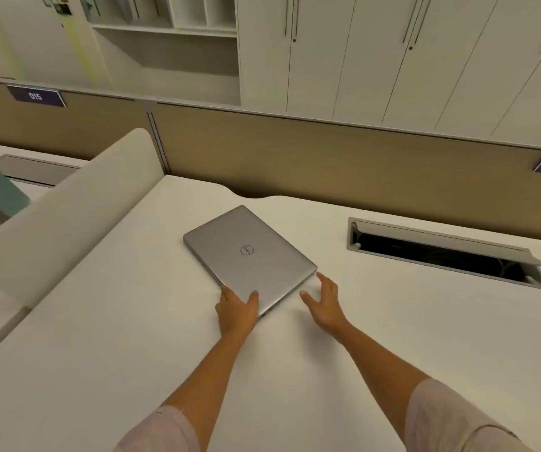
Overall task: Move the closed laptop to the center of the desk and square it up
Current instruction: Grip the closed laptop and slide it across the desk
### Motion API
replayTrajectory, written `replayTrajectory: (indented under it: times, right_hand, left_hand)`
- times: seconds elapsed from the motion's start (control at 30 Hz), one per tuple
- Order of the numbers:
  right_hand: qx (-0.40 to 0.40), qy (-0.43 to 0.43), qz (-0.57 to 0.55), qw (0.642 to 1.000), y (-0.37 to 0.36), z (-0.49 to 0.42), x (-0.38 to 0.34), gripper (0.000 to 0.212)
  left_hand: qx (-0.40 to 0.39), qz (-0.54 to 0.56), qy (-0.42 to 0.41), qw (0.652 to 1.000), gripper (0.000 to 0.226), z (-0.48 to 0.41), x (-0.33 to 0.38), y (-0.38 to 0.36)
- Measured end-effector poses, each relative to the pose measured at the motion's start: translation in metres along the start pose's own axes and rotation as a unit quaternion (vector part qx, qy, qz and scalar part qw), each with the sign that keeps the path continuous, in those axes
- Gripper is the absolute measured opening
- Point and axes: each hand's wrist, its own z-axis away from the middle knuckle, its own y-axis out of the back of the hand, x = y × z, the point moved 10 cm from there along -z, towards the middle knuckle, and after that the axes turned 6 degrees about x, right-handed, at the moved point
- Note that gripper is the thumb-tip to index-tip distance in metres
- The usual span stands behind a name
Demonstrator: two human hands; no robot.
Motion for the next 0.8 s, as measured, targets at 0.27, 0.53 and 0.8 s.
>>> replayTrajectory:
  times: [0.27, 0.53, 0.8]
  right_hand:
    - [0.000, -0.018, 0.015, 1.000, 0.010, -0.057, -0.009, 0.082]
    - [-0.002, -0.015, 0.110, 0.994, 0.002, -0.091, -0.008, 0.064]
    - [-0.046, -0.073, 0.092, 0.992, 0.007, -0.088, 0.011, 0.048]
  left_hand:
    - [0.088, 0.161, 0.114, 0.976, 0.056, -0.021, -0.007, -0.002]
    - [0.123, 0.230, 0.165, 0.951, 0.041, -0.039, -0.025, 0.010]
    - [0.054, 0.120, 0.136, 0.982, 0.039, -0.046, -0.031, 0.014]
